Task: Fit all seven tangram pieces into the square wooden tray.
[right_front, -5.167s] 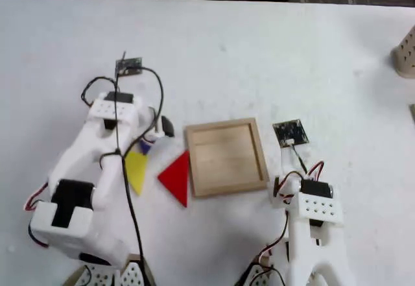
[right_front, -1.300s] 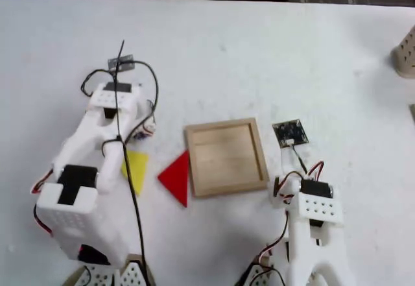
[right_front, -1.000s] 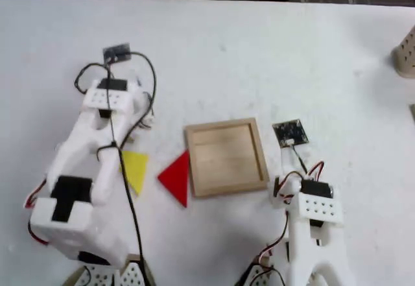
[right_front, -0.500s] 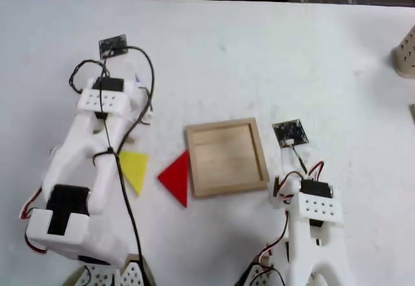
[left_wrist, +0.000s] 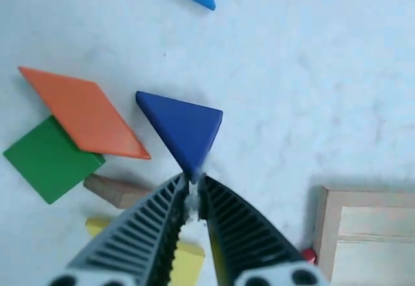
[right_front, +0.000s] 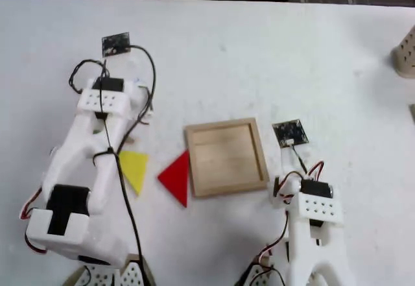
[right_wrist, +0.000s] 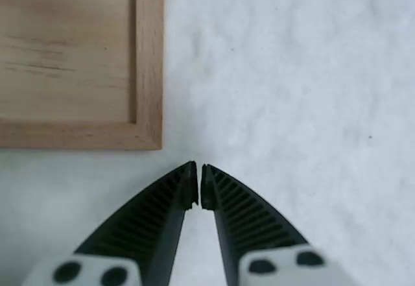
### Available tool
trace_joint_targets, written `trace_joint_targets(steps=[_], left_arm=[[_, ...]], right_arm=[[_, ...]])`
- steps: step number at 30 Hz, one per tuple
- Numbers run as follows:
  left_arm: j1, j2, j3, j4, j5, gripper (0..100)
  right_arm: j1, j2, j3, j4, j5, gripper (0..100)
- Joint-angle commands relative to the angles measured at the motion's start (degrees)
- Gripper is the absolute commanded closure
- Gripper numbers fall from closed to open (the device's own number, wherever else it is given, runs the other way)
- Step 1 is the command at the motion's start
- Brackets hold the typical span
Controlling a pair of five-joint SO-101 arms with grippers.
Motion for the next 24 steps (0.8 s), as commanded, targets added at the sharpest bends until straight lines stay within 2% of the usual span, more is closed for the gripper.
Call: trace_joint_targets(steps=[1,20,24], left_arm=[[0.22,-3.47,-0.44,-0.79,-0.79,98],[7.52,-3.65,-0.97,3.60,-0.53,98],[10.24,-7.96,-0.18,4.40,-0.44,98]], right_arm=[[-0.57,-1.01,-0.18,-0.66,0.62,98.1],[-0.57,-1.01,-0.18,-0.84,0.62,98.1],[-0.48,-1.27,-0.18,-0.84,0.62,98.1]])
